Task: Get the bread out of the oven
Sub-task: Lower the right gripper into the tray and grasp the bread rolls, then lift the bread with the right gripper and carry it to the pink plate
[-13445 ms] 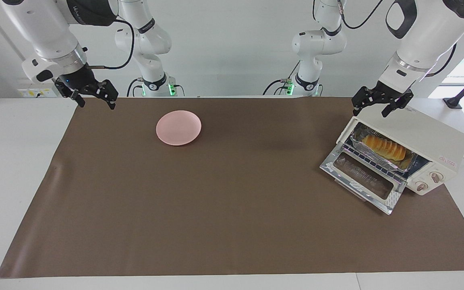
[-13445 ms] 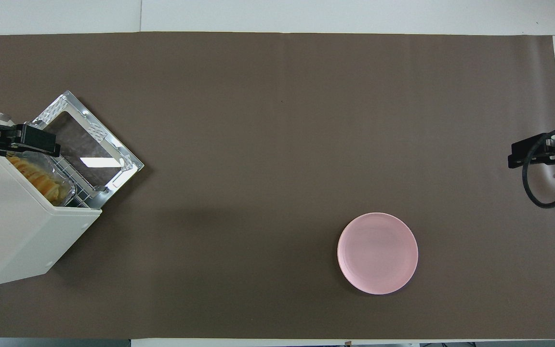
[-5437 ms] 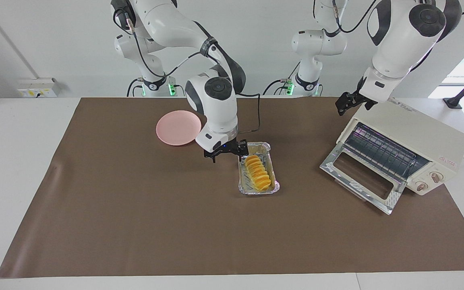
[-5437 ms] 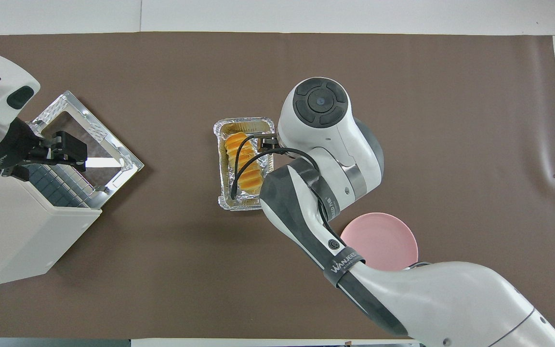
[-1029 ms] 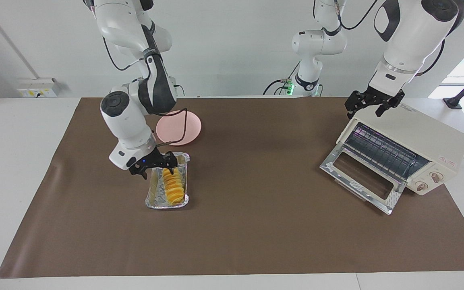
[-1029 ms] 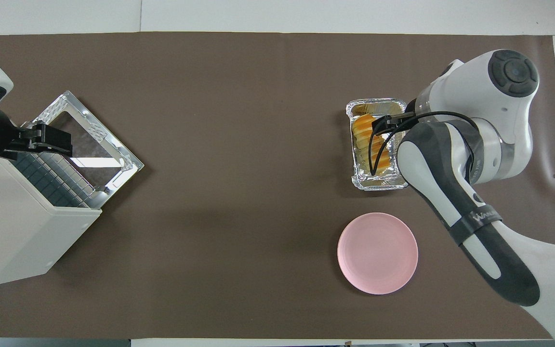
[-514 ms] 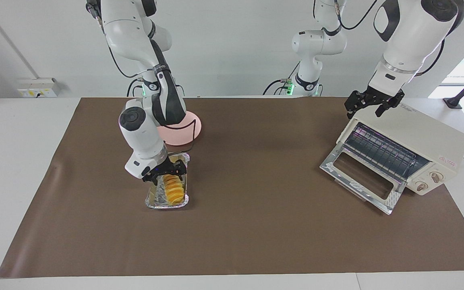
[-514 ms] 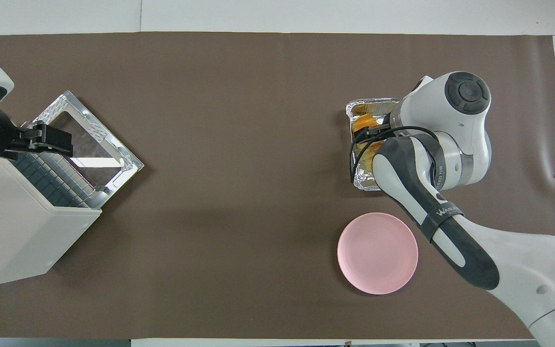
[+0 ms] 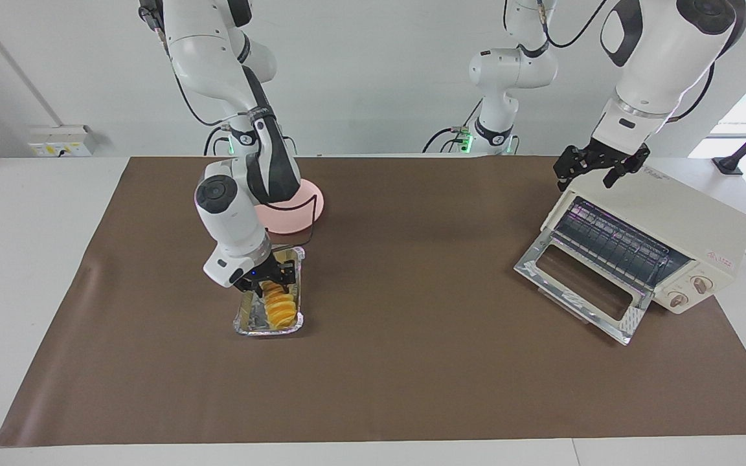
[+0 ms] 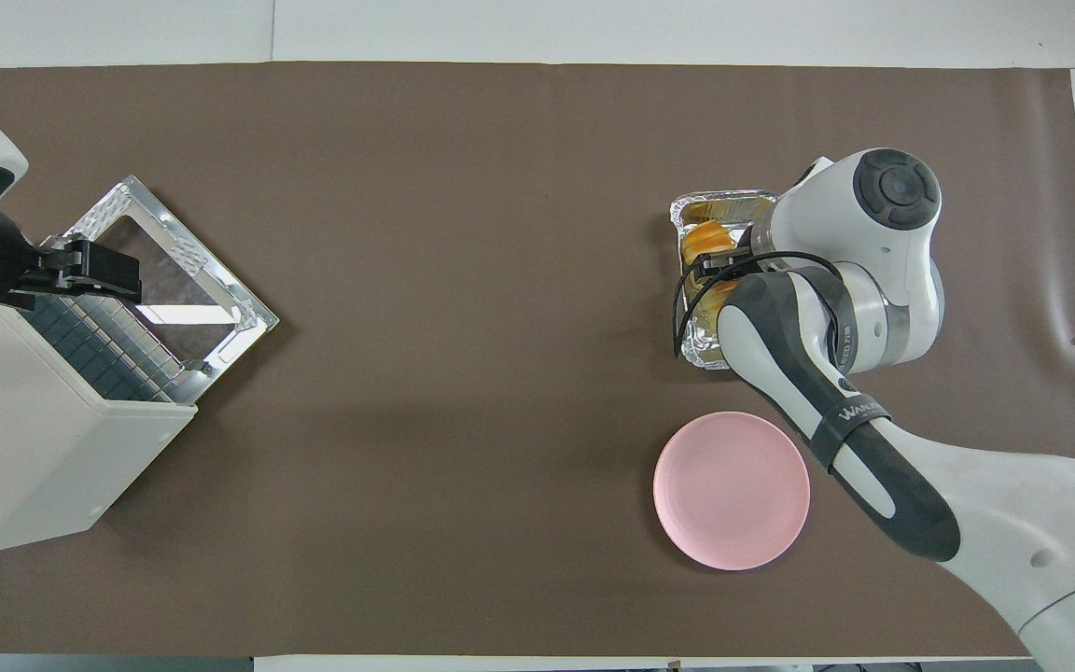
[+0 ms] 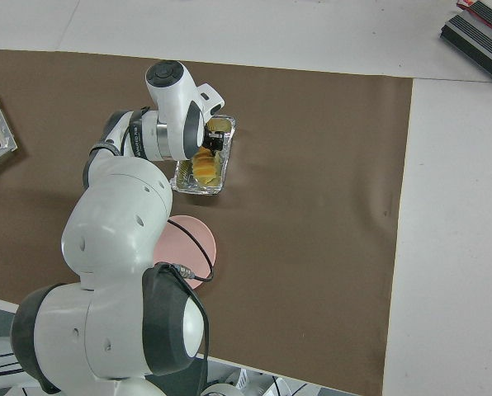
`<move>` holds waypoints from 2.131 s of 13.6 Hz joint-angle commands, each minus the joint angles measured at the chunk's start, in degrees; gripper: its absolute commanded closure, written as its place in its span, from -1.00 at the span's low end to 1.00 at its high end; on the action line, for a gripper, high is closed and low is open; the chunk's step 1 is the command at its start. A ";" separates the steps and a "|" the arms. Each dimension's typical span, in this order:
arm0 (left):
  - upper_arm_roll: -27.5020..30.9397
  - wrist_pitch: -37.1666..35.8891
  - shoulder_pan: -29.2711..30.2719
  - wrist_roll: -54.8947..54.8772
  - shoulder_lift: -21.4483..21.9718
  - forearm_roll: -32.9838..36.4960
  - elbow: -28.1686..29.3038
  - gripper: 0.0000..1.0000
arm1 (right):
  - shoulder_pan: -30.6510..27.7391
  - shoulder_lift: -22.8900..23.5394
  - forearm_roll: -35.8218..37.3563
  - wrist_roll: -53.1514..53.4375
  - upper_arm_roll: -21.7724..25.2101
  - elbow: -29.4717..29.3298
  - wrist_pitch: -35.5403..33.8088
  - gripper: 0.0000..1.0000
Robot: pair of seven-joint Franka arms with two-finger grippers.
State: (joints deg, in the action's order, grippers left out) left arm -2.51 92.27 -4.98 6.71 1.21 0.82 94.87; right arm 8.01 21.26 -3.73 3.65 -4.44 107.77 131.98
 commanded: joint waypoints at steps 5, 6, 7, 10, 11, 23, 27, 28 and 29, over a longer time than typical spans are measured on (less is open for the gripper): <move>0.14 0.36 -0.21 -0.74 -0.16 -0.46 -0.13 -1.00 | -0.27 -1.13 0.30 1.10 -0.39 2.54 1.98 1.00; 0.14 0.36 -0.21 -0.74 -0.16 -0.46 -0.13 -1.00 | -0.27 -1.39 0.30 1.19 -0.39 2.28 1.36 1.00; 0.14 0.28 -0.21 -0.74 -0.16 -0.46 -0.13 -1.00 | -0.36 -1.74 0.30 1.19 -0.39 1.93 0.57 1.00; 0.14 0.28 -0.21 -0.74 -0.16 -0.46 -0.13 -1.00 | -0.36 -3.06 0.12 1.71 -0.39 -2.02 -5.47 1.00; 0.14 0.28 -0.21 -0.74 -0.16 -0.46 -0.13 -1.00 | -0.36 -4.02 0.12 2.76 -0.39 -3.16 -8.37 1.00; 0.14 0.36 -0.21 -0.74 -0.16 -0.46 -0.13 -1.00 | 1.83 -35.91 -6.72 9.89 -0.57 26.05 -23.17 1.00; 0.23 0.36 -0.21 -0.91 0.02 -0.46 0.05 -1.00 | 5.17 -41.90 -7.70 11.55 -0.66 37.23 -17.03 1.00; 0.23 0.36 -0.21 -0.91 0.10 -0.46 0.49 -1.00 | 5.96 -42.00 -7.70 12.34 -0.57 38.12 -15.71 1.00; 0.23 0.28 -0.21 -0.91 0.19 -0.46 0.66 -1.00 | 5.97 -41.65 -7.70 12.43 -0.57 38.31 -14.74 1.00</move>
State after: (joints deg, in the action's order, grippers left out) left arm -2.54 92.27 -4.98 6.65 1.21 0.82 94.94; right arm 13.73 -18.61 -10.49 15.12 -4.92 143.40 114.49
